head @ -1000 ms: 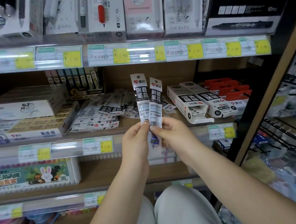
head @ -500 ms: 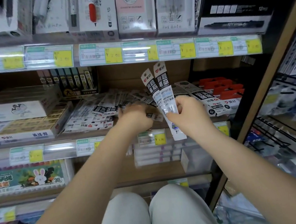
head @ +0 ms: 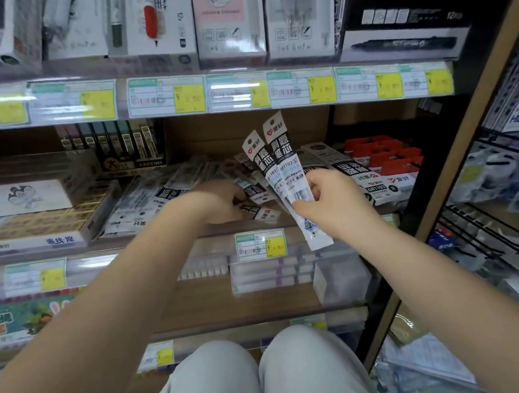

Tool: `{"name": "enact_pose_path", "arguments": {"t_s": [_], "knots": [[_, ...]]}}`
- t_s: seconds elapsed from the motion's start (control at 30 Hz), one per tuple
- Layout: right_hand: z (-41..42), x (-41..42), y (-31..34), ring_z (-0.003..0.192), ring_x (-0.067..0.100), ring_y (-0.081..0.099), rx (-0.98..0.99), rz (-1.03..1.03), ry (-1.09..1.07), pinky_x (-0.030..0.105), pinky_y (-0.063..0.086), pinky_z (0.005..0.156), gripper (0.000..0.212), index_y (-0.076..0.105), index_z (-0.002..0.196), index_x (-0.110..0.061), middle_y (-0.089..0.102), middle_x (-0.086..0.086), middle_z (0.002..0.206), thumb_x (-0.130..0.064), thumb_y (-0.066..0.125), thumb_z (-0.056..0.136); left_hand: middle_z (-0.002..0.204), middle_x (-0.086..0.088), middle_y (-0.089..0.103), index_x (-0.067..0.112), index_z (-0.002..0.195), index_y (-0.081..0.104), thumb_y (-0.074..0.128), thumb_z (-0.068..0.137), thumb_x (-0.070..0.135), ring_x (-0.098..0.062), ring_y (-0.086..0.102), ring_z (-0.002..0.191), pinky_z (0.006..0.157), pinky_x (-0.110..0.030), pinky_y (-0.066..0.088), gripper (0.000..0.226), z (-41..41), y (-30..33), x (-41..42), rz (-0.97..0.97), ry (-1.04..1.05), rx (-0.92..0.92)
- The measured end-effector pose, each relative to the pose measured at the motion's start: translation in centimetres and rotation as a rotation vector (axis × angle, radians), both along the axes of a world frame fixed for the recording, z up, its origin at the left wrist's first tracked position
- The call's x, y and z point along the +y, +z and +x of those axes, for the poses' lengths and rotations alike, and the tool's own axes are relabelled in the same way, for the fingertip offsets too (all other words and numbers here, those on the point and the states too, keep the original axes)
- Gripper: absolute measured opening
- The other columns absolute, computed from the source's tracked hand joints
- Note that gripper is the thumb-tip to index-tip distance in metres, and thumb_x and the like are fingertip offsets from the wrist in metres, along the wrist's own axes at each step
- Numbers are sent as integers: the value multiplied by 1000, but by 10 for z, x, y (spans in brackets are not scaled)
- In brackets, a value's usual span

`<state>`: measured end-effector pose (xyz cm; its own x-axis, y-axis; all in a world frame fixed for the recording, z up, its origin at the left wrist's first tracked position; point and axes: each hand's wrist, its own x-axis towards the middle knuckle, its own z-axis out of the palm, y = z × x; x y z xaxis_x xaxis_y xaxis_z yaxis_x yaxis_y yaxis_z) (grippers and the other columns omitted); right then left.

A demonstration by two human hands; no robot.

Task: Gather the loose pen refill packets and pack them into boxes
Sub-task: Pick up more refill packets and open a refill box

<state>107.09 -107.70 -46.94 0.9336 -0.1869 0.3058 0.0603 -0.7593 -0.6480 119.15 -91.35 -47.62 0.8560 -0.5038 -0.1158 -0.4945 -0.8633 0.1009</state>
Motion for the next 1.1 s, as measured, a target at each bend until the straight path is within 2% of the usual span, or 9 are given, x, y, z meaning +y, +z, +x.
{"name": "enact_pose_path", "arguments": {"t_s": [0.33, 0.43, 0.5, 0.63, 0.77, 0.87, 0.93, 1.03, 1.1], "knots": [[3, -2, 2, 61, 6, 54, -3, 21, 12, 9, 33, 41, 10, 65, 90, -15, 59, -11, 70, -11, 64, 81, 115, -6, 64, 20, 113, 64, 54, 93, 30, -26, 59, 103, 81, -32, 48, 25, -8, -6, 3, -82, -29, -212], [5, -4, 4, 63, 9, 54, -11, 5, -8, 15, 35, 45, 9, 65, 89, -14, 58, -11, 69, -12, 64, 81, 104, -9, 62, 13, 104, 54, 56, 90, 28, -27, 57, 92, 71, -31, 45, 21, -10, -2, 2, -75, -8, -224], [5, -5, 5, 66, 10, 55, -13, -6, -23, 19, 36, 49, 10, 65, 90, -15, 58, -11, 70, -12, 63, 81, 101, -10, 60, 10, 115, 44, 59, 88, 27, -29, 57, 89, 71, -35, 48, 35, -13, 0, -4, -56, 16, -238], [6, -8, 9, 62, 9, 52, 11, -58, -36, 24, 32, 50, 7, 60, 84, -21, 53, -15, 65, -16, 63, 80, 136, -11, 43, 18, 142, 25, 59, 82, 6, -33, 44, 122, 93, -41, 41, 69, -12, -1, -21, 80, -60, -361], [8, -10, 11, 61, 8, 50, 43, -77, -25, 24, 32, 50, 11, 57, 82, -25, 50, -15, 62, -16, 64, 80, 150, -7, 30, 26, 146, 26, 47, 85, -3, -32, 29, 135, 105, -43, 32, 71, -10, 4, -38, 221, -219, -342], [9, -11, 12, 61, 7, 51, 63, -79, -16, 24, 34, 51, 11, 58, 82, -23, 51, -15, 63, -14, 64, 79, 137, -9, 47, 24, 143, 35, 41, 89, -5, -28, 51, 108, 83, -33, 43, 61, -16, 9, -47, 200, -251, -221], [9, -12, 11, 65, 10, 55, 84, -81, -15, 25, 39, 55, 8, 61, 85, -21, 52, -15, 65, -15, 64, 80, 122, -10, 56, 21, 138, 42, 39, 92, -2, -23, 51, 85, 69, -30, 40, 51, -19, 11, -51, 178, -249, -155], [9, -12, 11, 73, 15, 60, 96, -74, -24, 28, 47, 62, 13, 66, 93, -18, 57, -13, 70, -18, 65, 80, 88, -7, 55, 10, 116, 51, 37, 93, -3, -21, 48, 75, 66, -29, 38, 31, -22, 11, -56, 162, -193, -158], [8, -11, 10, 75, 16, 62, 96, -57, -26, 29, 49, 63, 14, 67, 93, -19, 60, -11, 73, -19, 65, 80, 92, -10, 57, 11, 100, 50, 37, 93, -1, -25, 52, 81, 69, -31, 40, 19, -23, 8, -57, 115, -177, -194]]}}
